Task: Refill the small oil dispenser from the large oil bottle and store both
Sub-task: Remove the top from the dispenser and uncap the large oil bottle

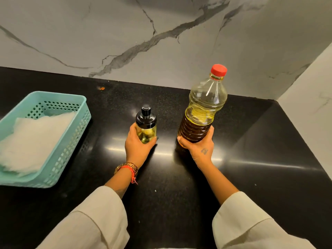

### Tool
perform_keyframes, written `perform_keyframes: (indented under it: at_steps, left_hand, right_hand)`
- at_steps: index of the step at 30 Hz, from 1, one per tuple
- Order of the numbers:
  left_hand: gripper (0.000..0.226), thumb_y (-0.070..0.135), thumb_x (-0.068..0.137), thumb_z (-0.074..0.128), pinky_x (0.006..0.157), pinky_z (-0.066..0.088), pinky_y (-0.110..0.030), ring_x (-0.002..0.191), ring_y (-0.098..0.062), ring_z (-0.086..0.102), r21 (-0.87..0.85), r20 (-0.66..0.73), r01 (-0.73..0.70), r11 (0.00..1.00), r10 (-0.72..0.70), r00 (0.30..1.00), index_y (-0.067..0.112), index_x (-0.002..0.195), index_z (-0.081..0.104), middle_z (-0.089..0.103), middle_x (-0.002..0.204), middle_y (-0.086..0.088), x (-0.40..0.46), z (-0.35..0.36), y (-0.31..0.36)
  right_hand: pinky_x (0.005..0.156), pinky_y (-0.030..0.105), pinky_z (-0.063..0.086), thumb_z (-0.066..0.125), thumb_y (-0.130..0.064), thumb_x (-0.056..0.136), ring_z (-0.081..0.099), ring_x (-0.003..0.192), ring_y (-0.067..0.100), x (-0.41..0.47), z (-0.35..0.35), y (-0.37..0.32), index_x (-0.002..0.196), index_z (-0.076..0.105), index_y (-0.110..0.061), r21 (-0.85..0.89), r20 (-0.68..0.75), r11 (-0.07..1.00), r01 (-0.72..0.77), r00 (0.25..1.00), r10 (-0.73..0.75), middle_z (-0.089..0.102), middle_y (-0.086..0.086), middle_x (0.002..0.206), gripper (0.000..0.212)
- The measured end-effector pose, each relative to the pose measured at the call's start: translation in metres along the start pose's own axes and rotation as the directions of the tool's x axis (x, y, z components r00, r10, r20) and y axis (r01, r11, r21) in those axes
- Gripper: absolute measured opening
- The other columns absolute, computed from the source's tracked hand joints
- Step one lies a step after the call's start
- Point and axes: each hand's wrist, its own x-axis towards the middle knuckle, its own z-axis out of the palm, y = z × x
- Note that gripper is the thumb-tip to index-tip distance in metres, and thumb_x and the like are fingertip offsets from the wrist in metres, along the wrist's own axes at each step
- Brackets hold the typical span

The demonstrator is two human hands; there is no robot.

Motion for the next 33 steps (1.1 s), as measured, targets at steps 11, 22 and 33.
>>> perform_keyframes:
  at_steps: [11, 22, 33]
  left_hand:
    - [0.070, 0.022, 0.064, 0.084, 0.086, 0.043, -0.027, 0.099, -0.010, 0.052, -0.022, 0.051, -0.007, 1.000, 0.008, 0.999, 0.023, 0.123, 0.046, 0.055, 0.111, 0.008, -0.069, -0.032, -0.002]
    - [0.070, 0.021, 0.065, 0.083, 0.086, 0.042, -0.024, 0.101, -0.009, 0.054, -0.056, 0.105, -0.004, 0.998, 0.010, 0.994, 0.023, 0.125, 0.045, 0.056, 0.114, 0.009, -0.086, -0.054, -0.007]
    - [0.072, 0.016, 0.065, 0.083, 0.080, 0.036, -0.013, 0.098, -0.004, 0.050, -0.087, 0.112, -0.026, 0.996, 0.035, 0.993, 0.023, 0.125, 0.045, 0.052, 0.110, 0.014, -0.091, -0.065, -0.007]
  right_hand:
    - [0.094, 0.031, 0.044, 0.089, -0.033, 0.052, 0.053, 0.106, 0.012, -0.077, -0.032, 0.003, 0.131, 0.031, -0.024, -0.013, -0.023, 1.000, -0.020, 1.000, 0.019, 0.055, -0.002, 0.122, 0.098]
    - [0.099, 0.038, 0.043, 0.090, -0.027, 0.053, 0.052, 0.112, 0.014, -0.098, -0.048, 0.005, 0.134, 0.027, -0.027, 0.044, 0.013, 0.999, -0.032, 0.999, 0.031, 0.052, -0.003, 0.127, 0.103]
    - [0.072, 0.033, 0.050, 0.073, -0.050, 0.067, 0.056, 0.085, 0.014, -0.154, -0.055, -0.047, 0.112, 0.047, -0.015, 0.015, -0.291, 0.907, 0.421, 0.870, -0.399, 0.055, 0.005, 0.100, 0.063]
